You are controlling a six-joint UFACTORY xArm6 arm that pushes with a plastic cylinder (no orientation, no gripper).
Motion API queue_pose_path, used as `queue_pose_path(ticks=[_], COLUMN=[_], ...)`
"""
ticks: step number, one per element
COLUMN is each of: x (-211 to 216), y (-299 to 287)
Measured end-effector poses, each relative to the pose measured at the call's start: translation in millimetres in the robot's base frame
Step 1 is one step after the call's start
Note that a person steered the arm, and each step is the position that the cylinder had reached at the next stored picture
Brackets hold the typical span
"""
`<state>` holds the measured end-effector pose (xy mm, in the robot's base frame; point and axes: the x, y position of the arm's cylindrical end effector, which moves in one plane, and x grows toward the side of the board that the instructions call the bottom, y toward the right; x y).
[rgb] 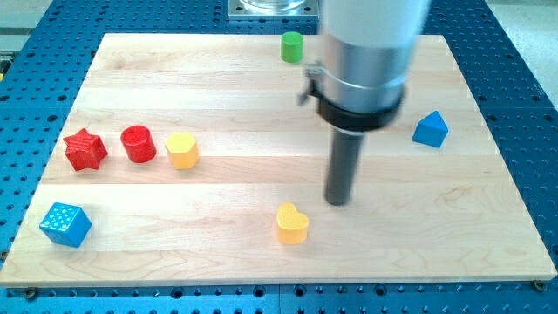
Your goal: Place the heart horizontally to the cube
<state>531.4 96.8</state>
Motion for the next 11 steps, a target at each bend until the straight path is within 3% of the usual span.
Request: queue_pose_path(ticks=[1, 2, 4, 6, 7, 9, 10, 11], x=[9, 39, 45, 87, 87, 40, 87, 59], y=[24, -6, -115, -129, -145, -230, -262, -284])
